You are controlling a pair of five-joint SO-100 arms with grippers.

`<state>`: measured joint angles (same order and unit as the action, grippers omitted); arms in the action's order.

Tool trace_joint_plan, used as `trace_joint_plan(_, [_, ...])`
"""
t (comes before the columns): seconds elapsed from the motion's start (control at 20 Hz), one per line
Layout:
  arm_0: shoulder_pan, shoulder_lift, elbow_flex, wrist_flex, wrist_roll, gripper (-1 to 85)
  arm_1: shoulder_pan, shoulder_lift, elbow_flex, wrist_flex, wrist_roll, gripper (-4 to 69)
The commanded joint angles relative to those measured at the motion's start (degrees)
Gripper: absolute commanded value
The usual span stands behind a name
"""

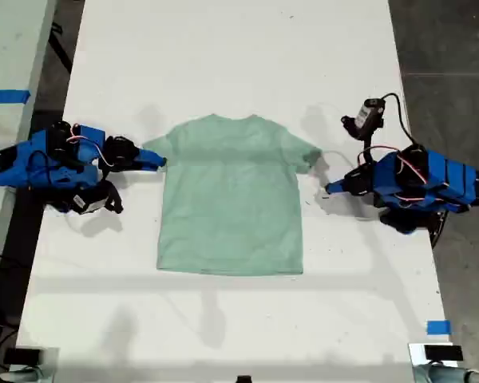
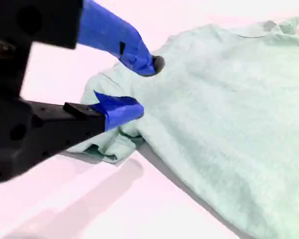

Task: Fold tshirt

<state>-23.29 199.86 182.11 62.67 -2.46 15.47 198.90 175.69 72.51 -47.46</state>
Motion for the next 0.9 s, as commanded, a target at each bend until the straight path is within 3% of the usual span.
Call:
trace_joint_plan(0.0, [6.24, 6.42, 0.09, -0.18, 2.2, 0.1, 5.89, 0.88, -0.62, 0.44, 60.38, -1.3])
trace_joint_plan(0.05, [6.59, 6.42, 0.09, -0.18, 2.2, 0.1, 5.71, 0.88, -0.62, 0.44, 60.29, -1.2])
trace_joint_plan(0.15, [6.59, 6.42, -0.09, -0.7, 0.79, 0.1, 4.57, 0.88, -0.26, 0.7, 52.91, -1.2])
trace_joint_plan(0.4, [6.33, 5.19, -2.46, -2.11, -1.41, 0.1, 0.7, 0.88, -4.31, 2.46, 48.52, -1.5])
trace_joint_plan(0.6, [4.48, -11.43, -14.59, -3.43, -1.76, 0.0, 2.37, -6.15, -14.68, 4.83, 43.42, -1.5])
trace_joint_plan(0.7, [2.37, -25.14, -28.83, 2.64, 0.88, 0.0, 4.04, -19.25, -25.05, 5.54, 38.14, -1.5])
trace_joint_plan(0.85, [-4.04, -39.64, -48.78, 13.62, 11.16, 0.0, 7.82, -40.52, -43.15, 9.4, 28.13, -1.5])
